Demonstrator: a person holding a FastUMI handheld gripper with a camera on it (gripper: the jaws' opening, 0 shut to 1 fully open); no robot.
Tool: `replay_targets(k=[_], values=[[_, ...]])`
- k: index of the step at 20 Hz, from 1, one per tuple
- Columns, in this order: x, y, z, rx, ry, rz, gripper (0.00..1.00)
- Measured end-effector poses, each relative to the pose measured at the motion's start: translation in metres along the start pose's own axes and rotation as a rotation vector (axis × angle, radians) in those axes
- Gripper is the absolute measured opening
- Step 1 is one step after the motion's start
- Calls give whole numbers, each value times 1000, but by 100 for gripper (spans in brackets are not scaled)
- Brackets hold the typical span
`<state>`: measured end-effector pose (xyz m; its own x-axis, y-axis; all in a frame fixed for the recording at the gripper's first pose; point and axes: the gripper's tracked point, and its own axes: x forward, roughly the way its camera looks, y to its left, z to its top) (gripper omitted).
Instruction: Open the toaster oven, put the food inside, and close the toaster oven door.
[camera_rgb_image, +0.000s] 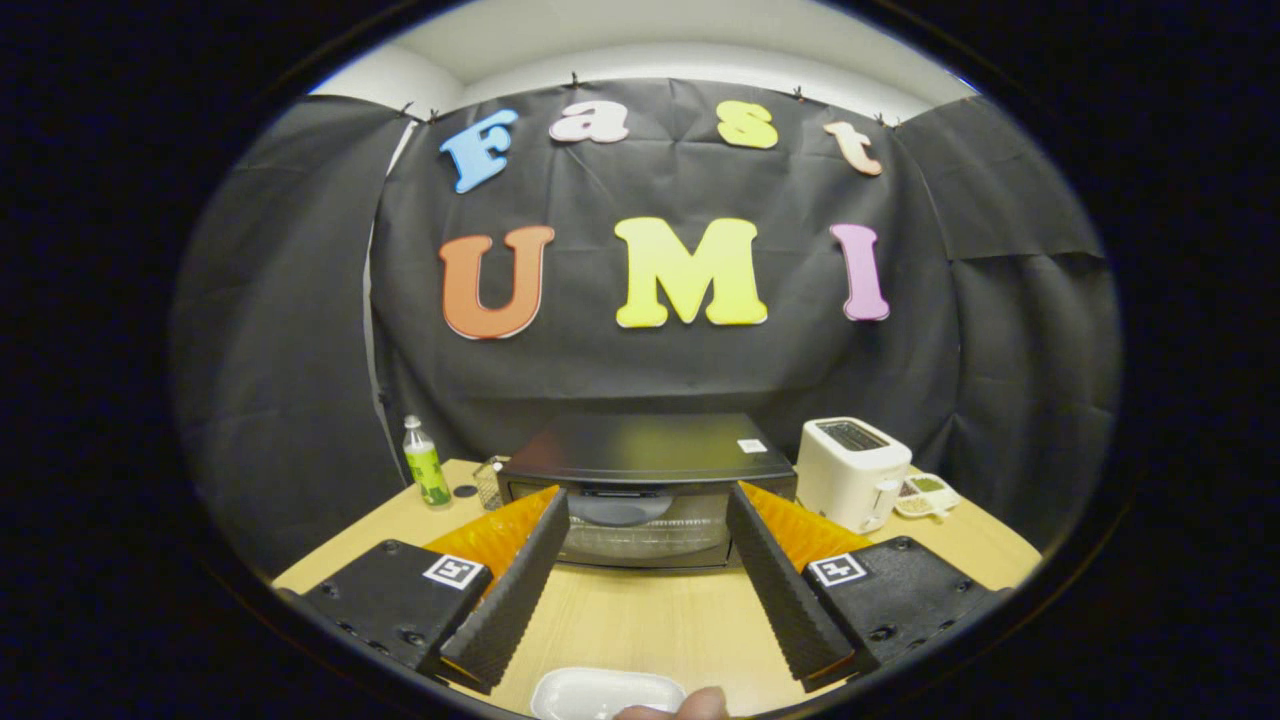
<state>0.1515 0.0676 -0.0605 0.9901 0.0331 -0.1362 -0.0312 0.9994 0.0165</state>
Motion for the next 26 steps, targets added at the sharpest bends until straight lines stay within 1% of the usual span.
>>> replay_targets(k=[2,7,11,15,19,26], values=[[-26,-3,21,-2,-38,1,100],[-83,2,41,-17,-70,20,100],[-115,9,23,4,-37,42,100],[-141,9,13,-3,-35,38,100],[-156,17,7,-15,-36,49,100],[-157,25,8,-26,-36,43,100]])
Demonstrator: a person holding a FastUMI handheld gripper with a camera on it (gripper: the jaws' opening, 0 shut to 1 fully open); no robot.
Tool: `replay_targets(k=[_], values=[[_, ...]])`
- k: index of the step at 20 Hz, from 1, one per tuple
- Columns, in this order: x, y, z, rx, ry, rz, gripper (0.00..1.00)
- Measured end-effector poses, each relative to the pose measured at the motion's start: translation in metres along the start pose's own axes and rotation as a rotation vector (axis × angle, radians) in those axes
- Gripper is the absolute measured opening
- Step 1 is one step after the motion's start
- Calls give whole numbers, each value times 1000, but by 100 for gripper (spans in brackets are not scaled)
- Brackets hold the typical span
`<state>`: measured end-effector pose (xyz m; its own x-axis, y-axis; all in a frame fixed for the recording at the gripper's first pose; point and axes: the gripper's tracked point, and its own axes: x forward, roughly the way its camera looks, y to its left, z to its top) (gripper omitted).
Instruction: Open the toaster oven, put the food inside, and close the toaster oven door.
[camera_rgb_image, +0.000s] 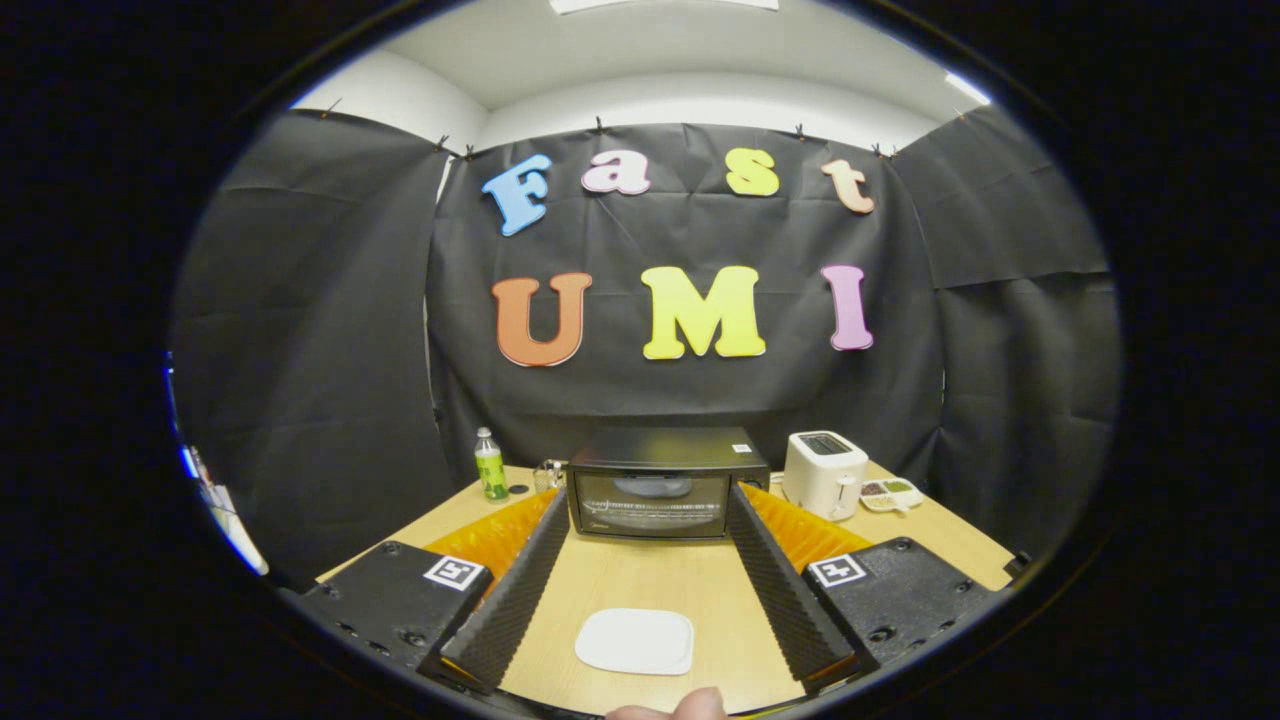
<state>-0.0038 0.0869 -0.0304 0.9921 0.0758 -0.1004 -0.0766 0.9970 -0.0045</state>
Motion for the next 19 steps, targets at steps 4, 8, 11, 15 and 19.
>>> replay_targets(k=[4,8,11,15,19], values=[[4,-1,1,-2,-7,-14,100],[6,-5,0,5,-11,-35,100],[6,-6,-1,10,-11,-43,100],[6,-4,-4,-6,-8,-46,100],[5,-4,-5,-1,-10,-47,100]])
